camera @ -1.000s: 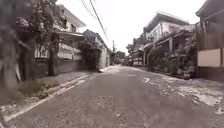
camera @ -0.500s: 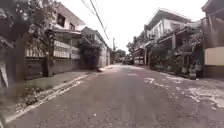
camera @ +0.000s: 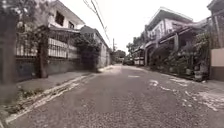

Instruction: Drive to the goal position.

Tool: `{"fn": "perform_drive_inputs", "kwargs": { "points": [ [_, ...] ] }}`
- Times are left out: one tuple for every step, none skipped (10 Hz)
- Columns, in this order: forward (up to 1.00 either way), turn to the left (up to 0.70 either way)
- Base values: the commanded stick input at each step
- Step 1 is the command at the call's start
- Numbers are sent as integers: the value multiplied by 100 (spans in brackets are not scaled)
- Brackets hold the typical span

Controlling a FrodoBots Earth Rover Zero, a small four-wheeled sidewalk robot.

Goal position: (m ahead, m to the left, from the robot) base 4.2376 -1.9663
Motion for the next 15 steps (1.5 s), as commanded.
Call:
{"fn": "perform_drive_inputs", "kwargs": {
  "points": [
    [70, 1],
    [70, 1],
    [70, 1],
    [70, 2],
    [70, 2],
    [70, 1],
    [70, 0],
    [70, 0],
    [70, 0],
    [70, 0],
    [70, 0],
    [70, 0],
    [70, -1],
    [70, -3],
    [70, -21]
  ]
}}
